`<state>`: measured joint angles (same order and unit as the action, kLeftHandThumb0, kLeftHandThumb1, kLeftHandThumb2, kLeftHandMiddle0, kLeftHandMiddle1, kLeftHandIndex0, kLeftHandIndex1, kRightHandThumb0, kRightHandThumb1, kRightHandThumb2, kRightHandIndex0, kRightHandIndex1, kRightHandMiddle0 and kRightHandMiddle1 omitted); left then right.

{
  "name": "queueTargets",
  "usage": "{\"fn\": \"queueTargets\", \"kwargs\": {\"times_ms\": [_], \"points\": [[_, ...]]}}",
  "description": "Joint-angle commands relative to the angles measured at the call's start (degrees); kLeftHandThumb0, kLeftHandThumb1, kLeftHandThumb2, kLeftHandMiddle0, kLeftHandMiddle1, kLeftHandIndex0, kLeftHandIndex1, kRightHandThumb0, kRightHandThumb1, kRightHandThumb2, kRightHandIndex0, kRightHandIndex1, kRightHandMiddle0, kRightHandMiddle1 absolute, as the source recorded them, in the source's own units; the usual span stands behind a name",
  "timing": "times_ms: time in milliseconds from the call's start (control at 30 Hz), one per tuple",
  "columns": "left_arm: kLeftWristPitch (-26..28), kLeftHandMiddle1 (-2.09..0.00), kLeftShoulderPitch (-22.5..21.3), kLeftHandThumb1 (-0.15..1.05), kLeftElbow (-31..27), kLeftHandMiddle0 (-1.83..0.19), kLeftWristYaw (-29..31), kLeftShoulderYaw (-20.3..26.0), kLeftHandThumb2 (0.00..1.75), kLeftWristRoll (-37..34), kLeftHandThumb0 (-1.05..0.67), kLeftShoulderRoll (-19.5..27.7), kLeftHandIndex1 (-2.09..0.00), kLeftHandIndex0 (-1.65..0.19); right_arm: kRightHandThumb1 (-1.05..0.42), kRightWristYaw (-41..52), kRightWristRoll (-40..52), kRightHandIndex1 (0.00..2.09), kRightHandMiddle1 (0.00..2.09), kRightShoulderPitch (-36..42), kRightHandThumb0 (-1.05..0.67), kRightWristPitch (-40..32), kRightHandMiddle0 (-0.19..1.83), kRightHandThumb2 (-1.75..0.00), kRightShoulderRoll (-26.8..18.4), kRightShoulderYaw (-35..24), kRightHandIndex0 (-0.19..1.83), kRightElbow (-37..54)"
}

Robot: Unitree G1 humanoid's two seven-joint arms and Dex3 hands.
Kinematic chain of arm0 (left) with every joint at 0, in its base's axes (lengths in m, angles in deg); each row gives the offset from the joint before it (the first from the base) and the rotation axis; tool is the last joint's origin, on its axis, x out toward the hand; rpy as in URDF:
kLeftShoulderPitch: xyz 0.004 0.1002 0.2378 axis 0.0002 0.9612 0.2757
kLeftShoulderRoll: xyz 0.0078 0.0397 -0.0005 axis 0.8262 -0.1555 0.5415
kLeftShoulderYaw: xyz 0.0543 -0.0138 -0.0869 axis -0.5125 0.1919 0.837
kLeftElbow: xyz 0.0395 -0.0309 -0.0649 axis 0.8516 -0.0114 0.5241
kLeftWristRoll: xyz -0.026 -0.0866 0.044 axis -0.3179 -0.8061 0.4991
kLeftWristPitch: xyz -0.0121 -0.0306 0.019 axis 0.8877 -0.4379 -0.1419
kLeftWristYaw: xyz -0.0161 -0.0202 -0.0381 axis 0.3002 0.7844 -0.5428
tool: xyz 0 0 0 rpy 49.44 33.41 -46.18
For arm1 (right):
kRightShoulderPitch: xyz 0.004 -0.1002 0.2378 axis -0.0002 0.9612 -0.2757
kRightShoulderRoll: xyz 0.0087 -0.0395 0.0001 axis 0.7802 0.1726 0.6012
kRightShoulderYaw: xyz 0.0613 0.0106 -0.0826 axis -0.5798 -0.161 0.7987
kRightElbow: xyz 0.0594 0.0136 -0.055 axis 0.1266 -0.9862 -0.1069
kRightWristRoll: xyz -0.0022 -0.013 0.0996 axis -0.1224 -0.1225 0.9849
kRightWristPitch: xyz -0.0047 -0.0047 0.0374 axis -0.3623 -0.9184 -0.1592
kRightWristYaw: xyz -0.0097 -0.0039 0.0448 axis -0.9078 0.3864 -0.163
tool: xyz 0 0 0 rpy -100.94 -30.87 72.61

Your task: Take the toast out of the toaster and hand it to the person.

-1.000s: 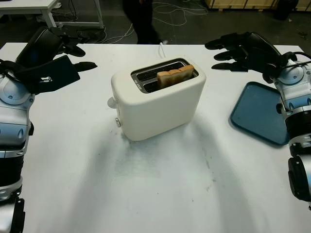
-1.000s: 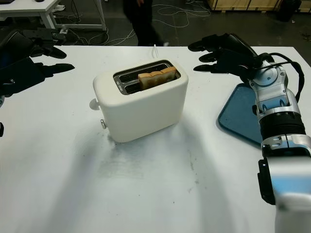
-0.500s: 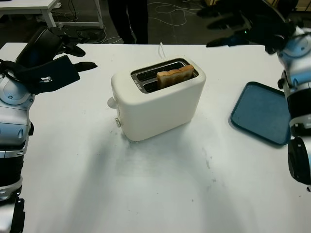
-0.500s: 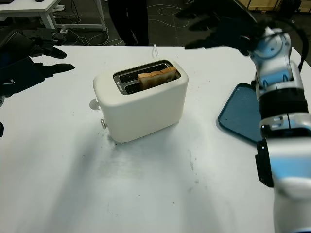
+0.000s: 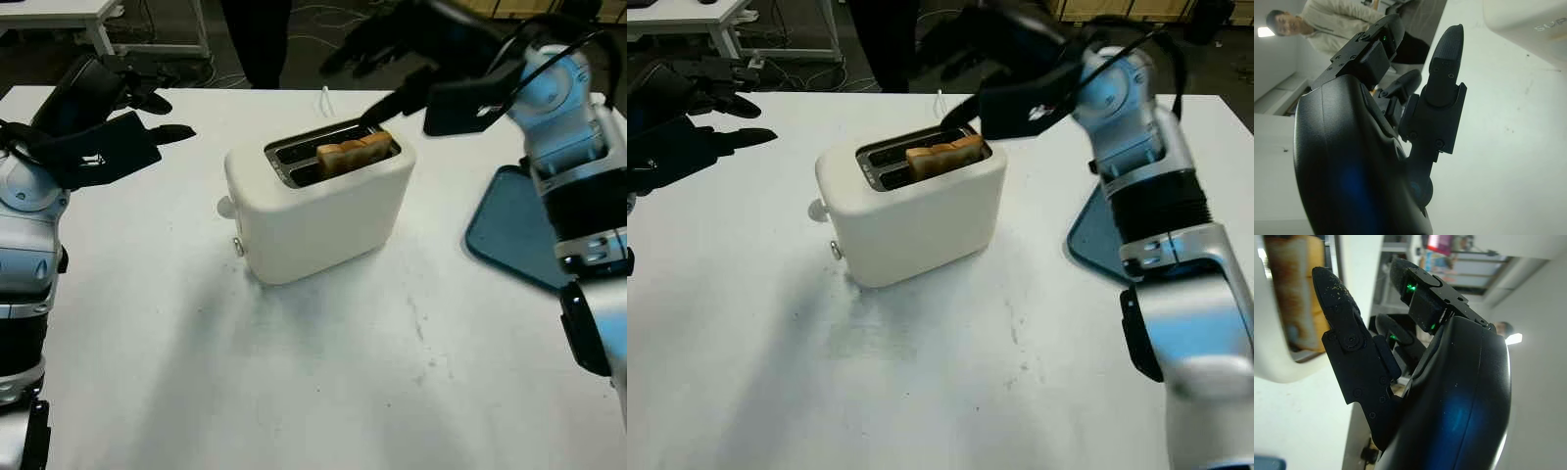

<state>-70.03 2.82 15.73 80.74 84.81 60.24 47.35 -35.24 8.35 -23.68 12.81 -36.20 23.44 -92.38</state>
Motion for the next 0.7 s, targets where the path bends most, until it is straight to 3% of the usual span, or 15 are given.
{"fn": "queueTargets", "kwargs": {"times_ms": [0,200,667], "points": [[0.05,-0.66,-0.33,0.87,-0.52,-0.51,0.34,-0.16,0.0,0.04,-0.4,0.05,-0.09,-0.66,-0.76,0.43,-1.24,0.15,0.03,-0.23,-0.58,-0.73,0.83,-0.01,0.51,0.94,0.88,1.25],[0.85,-0.65,-0.29,0.87,-0.91,-0.5,0.56,-0.14,0.0,0.1,-0.38,0.18,-0.08,-0.65,-0.74,-2.17,-2.11,0.19,0.06,-0.09,-0.61,4.56,0.91,0.0,1.36,1.49,0.9,-2.14],[1.72,-0.62,-0.33,0.87,-1.29,-0.51,0.59,-0.25,0.0,0.11,-0.4,0.12,-0.07,-0.66,-0.72,-3.9,-5.38,0.28,0.05,-0.13,-0.5,6.7,0.92,0.0,1.86,3.84,0.93,-6.7]]}}
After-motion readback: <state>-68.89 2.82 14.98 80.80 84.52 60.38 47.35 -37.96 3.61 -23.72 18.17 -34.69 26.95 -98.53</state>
